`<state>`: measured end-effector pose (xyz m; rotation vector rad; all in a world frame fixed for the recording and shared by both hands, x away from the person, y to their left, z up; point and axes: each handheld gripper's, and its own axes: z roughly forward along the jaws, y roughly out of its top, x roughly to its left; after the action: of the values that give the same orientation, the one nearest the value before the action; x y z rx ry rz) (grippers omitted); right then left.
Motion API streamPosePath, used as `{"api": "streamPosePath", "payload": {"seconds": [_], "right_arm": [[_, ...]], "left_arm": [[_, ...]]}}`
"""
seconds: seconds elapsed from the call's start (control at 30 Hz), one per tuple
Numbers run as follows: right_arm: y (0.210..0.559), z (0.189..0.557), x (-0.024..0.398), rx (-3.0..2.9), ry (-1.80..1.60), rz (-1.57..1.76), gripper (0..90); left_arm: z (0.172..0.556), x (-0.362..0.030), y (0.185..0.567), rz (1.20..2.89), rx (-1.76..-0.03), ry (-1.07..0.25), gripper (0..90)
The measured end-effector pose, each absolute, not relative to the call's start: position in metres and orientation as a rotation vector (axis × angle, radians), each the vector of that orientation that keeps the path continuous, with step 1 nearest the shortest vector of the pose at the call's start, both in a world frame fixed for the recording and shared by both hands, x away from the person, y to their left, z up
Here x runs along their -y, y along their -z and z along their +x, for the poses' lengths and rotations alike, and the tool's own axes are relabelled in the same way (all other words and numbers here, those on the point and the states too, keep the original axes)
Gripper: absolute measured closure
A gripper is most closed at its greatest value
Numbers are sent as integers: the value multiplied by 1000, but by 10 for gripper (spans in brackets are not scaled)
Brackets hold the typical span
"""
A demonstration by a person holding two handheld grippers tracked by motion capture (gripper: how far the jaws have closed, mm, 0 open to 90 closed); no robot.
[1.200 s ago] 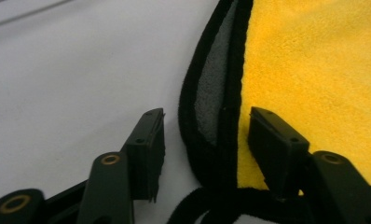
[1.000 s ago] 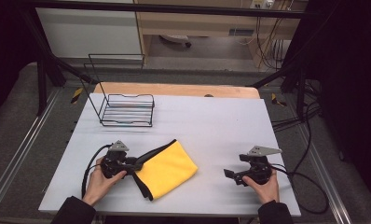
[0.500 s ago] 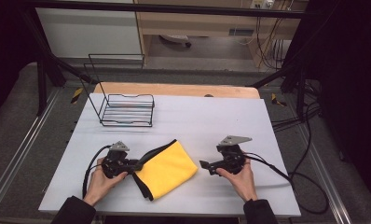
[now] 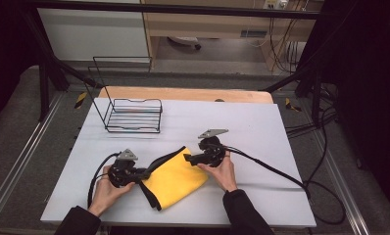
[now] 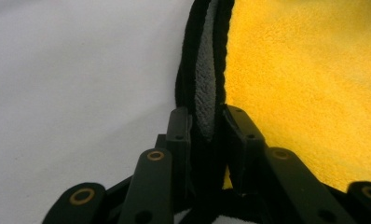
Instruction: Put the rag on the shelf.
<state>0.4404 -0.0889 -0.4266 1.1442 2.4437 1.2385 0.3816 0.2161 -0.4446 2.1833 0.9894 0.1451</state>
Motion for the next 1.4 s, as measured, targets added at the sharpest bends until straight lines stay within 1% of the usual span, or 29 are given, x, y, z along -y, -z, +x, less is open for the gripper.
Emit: {"api": "streamPosePath", "payload": {"seconds": [0.1, 0.17, 0.2, 0.27, 0.3, 0.33, 0.37, 0.4, 0.43, 0.47, 0.5, 0.53, 0.57, 0.63, 0.7, 0.83, 0.97, 1.1, 1.23, 1.3, 1.33, 1.37, 1.4], "right_arm": [[438, 450, 81, -2486, -1199, 1166, 339], [441, 451, 79, -2498, -1183, 1162, 354], [446, 452, 77, -2510, -1171, 1150, 420], [448, 452, 77, -2517, -1161, 1156, 432], [450, 453, 76, -2529, -1173, 1150, 494], [450, 453, 76, -2529, -1173, 1150, 494], [450, 452, 75, -2550, -1189, 1134, 556], [451, 451, 75, -2550, -1190, 1136, 562], [451, 451, 75, -2554, -1189, 1140, 588], [451, 451, 75, -2554, -1189, 1140, 588], [451, 450, 75, -2565, -1199, 1147, 650], [451, 450, 74, -2569, -1208, 1150, 676], [451, 450, 74, -2569, -1208, 1150, 676], [451, 449, 74, -2585, -1236, 1171, 778], [450, 450, 74, -2587, -1242, 1173, 800], [447, 451, 70, -2575, -1264, 1116, 816], [443, 453, 62, -2576, -1258, 1046, 816], [435, 460, 41, -2586, -1269, 922, 814], [435, 468, 25, -2624, -1219, 820, 809], [438, 471, 22, -2620, -1217, 818, 785], [439, 471, 22, -2607, -1223, 832, 755], [439, 471, 22, -2607, -1223, 832, 755], [440, 469, 23, -2560, -1201, 836, 645]], "left_arm": [[381, -216, 444, 2184, -992, -146, 726], [381, -216, 444, 2183, -992, -145, 727], [381, -216, 444, 2183, -994, -147, 728], [381, -216, 445, 2179, -998, -148, 728], [381, -216, 445, 2177, -1000, -150, 728], [381, -215, 445, 2177, -1001, -152, 728], [381, -215, 445, 2176, -1001, -155, 729], [380, -215, 445, 2176, -1005, -158, 729], [380, -214, 444, 2178, -1005, -160, 729], [380, -214, 444, 2182, -1003, -164, 729], [380, -213, 444, 2185, -1004, -169, 734], [380, -213, 443, 2190, -1002, -173, 739], [379, -213, 443, 2190, -1000, -178, 739], [378, -212, 442, 2189, -1005, -182, 753], [376, -213, 440, 2185, -1016, -181, 759], [373, -215, 438, 2173, -1038, -167, 770], [363, -218, 436, 2171, -1041, -189, 771], [349, -222, 434, 2158, -1073, -217, 767], [345, -222, 434, 2157, -1079, -234, 759], [345, -221, 434, 2166, -1070, -250, 755], [345, -221, 434, 2166, -1070, -250, 752], [346, -221, 434, 2165, -1066, -249, 752], [346, -221, 434, 2159, -1064, -249, 744]]}}
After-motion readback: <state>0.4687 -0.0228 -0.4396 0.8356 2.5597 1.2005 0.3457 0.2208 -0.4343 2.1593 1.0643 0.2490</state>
